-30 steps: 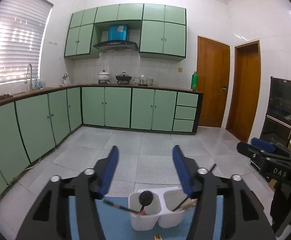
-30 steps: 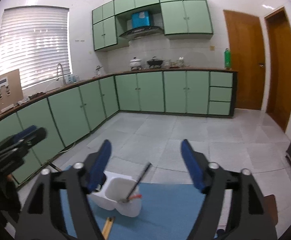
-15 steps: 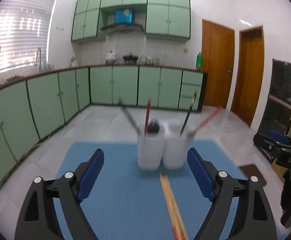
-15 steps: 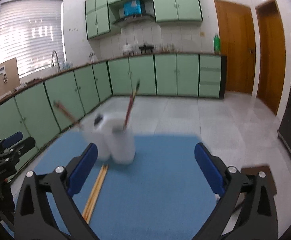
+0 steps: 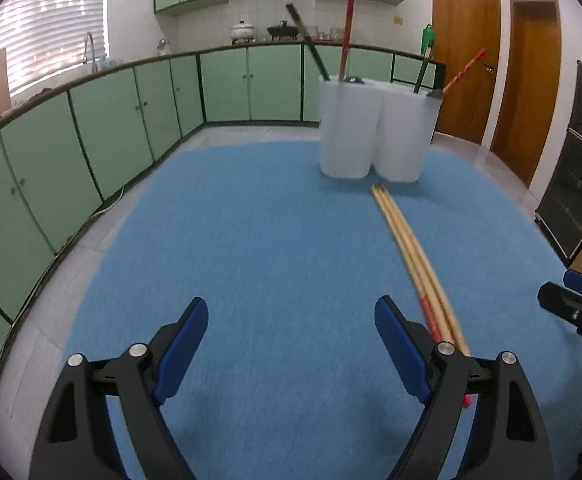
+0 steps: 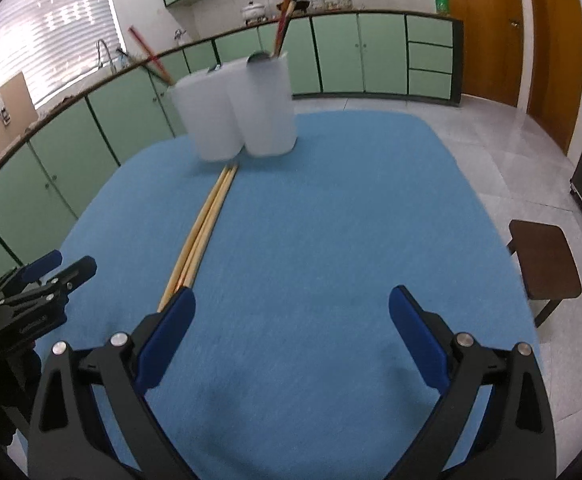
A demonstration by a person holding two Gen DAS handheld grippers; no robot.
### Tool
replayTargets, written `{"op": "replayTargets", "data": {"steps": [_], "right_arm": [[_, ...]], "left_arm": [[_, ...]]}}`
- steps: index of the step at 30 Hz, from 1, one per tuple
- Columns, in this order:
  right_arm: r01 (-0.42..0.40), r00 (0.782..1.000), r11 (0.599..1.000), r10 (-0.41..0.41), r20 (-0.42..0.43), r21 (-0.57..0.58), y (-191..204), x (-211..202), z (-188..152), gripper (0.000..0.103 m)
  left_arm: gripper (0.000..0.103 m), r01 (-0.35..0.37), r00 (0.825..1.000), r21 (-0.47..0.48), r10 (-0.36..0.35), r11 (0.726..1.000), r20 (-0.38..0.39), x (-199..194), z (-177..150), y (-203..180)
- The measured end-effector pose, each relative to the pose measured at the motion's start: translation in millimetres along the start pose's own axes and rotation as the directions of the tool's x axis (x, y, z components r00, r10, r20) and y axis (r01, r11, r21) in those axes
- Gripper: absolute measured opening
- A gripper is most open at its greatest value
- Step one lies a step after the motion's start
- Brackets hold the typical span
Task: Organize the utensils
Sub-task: 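Move both open tools back down to the wooden chopsticks on the mat, then grasp a plain wooden chopstick with the right tool while the left tool grasps a red-patterned one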
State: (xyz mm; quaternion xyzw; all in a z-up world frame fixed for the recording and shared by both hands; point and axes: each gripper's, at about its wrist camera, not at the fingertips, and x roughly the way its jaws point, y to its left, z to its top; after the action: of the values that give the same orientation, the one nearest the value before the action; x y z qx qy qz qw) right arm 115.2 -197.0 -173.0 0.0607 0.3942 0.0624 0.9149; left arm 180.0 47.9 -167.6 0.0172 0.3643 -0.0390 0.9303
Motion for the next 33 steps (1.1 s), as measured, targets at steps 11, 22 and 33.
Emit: {"op": "replayTargets", "data": {"steps": [11,22,33], "right_arm": [[-0.025,0.991,0.993,0.010,-0.133,-0.112,42,17,-15,0.080],[-0.012,0.990,0.988,-0.010,-0.140,-0.156,55,24,-16,0.070],[0.042,0.992,0.987,-0.060,-0.114,-0.154,59,26,-13,0.045]], "left_arm": [[0.086,-0.019,0.999,-0.012,0.018,1.000,-0.048,4,-13,6],[0.087,-0.025,0.998,-0.023,0.024,0.999,-0.053,5,-13,10],[0.087,-0.027,0.998,-0.040,0.024,0.999,-0.062,8,-14,12]]}}
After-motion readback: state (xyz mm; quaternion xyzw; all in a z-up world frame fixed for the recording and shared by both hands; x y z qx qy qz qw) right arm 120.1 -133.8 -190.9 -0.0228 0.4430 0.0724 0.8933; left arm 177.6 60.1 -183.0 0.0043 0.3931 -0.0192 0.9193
